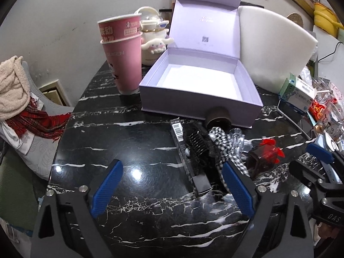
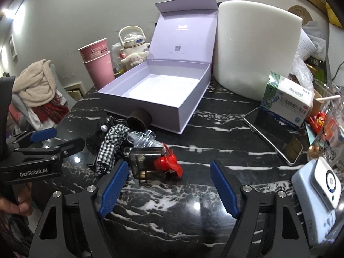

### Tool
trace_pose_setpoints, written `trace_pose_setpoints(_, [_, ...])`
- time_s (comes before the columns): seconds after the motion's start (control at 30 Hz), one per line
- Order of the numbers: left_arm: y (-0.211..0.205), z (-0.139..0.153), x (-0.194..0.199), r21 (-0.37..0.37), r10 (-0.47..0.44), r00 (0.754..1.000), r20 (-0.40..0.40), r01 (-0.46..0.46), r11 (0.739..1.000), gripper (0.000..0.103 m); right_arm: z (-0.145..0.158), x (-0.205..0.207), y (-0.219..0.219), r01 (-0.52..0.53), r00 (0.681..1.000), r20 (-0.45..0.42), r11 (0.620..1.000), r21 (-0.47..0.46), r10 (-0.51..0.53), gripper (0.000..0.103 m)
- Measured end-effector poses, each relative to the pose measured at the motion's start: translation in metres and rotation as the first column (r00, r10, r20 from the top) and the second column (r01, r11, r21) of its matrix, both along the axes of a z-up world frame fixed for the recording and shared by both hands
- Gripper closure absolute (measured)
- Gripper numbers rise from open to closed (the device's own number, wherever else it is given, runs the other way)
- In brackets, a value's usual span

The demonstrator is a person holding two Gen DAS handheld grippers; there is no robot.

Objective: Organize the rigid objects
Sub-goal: 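Grasp the black barcode box with the left tool while the right tool grasps the red fan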

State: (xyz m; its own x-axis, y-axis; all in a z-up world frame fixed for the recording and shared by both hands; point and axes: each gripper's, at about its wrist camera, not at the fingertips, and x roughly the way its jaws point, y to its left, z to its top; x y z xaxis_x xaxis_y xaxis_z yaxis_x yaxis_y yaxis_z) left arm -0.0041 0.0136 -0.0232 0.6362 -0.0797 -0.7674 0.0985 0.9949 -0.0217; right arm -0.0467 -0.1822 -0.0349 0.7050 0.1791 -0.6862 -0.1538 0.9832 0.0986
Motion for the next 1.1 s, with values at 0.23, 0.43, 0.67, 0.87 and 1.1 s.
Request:
trace_pose_setpoints(0.23, [0.0, -0.017, 0.007, 0.008, -0.005, 0.998, -0.057, 0.005, 1.0, 0.019, -0.005, 0.002, 0.001, 0.0, 1.0, -0.007, 1.0, -0.019, 0.0, 0.024])
trace_pose_setpoints(0.43, [0.0, -0.03, 0.014, -0.05, -0.037, 0.994, -0.106, 0.032, 0.998, 0.034, -0.009, 0.006, -0.005, 0.02, 1.0, -0.014, 1.0, -0.015, -0.02, 0.024])
trace_pose_setpoints(0.67, [-0.004, -0.045, 0.027, -0.052, -0.049, 0.984, -0.171, 0.041, 0.998, 0.059, -0.015, 0.014, -0.012, 0.028, 0.999, -0.042, 1.0, -0.004, -0.028, 0.024])
trace_pose_setpoints(0.87, [0.01, -0.047, 0.028, -0.039, -0.05, 0.987, -0.154, 0.044, 0.998, 0.077, -0.014, 0.019, -0.013, 0.025, 0.999, -0.035, 1.0, -0.002, -0.025, 0.024])
trace_pose_setpoints(1.1, [0.025, -0.049, 0.029, -0.051, -0.024, 0.991, -0.133, 0.017, 0.999, 0.077, -0.019, 0.024, -0.015, 0.037, 0.998, -0.044, 0.999, 0.011, -0.036, 0.024])
